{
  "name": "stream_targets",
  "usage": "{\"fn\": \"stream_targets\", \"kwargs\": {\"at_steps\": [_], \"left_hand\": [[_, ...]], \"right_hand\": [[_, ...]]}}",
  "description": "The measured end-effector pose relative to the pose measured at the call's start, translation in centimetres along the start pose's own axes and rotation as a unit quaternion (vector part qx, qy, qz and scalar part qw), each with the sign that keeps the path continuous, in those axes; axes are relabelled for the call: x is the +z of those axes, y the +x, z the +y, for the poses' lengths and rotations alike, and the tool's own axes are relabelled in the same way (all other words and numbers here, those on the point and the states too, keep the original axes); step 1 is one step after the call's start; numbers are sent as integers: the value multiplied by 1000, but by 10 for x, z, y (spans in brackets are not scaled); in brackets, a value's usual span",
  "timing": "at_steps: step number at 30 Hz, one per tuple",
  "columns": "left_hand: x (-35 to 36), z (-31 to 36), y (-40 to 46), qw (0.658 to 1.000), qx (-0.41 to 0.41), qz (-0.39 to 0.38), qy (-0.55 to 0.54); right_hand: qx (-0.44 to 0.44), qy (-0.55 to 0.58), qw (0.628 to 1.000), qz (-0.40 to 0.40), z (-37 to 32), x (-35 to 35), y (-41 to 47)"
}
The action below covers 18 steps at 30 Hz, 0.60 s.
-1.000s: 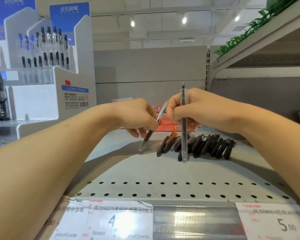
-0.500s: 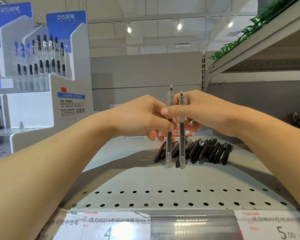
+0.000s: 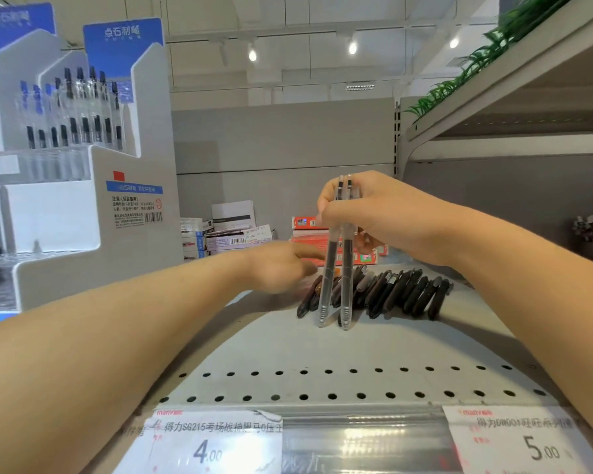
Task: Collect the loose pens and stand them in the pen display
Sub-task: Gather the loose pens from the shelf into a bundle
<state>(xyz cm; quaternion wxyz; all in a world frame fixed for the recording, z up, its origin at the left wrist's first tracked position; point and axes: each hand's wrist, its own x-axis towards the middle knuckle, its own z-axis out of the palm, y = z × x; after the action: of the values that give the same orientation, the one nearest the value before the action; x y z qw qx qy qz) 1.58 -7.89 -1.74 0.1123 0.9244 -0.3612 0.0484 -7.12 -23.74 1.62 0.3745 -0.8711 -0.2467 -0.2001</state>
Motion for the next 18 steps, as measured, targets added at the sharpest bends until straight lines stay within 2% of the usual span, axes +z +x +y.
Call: {"fn": "stream_targets", "kwargs": {"at_steps": [3, 8, 14, 18], "left_hand": [[12, 10, 8, 998, 25, -52, 23], [-4, 9, 7, 997, -4, -46, 62], [-21, -9, 5, 998, -30, -56, 22], [-19, -12, 10, 992, -88, -82, -24]], "right_hand": [[5, -1, 1000, -4, 0, 0, 0], [6, -1, 1000, -1, 0, -2, 0], [-7, -15, 1000, 6, 2, -2, 1], [-9, -13, 1000, 4, 4, -2, 2]]}}
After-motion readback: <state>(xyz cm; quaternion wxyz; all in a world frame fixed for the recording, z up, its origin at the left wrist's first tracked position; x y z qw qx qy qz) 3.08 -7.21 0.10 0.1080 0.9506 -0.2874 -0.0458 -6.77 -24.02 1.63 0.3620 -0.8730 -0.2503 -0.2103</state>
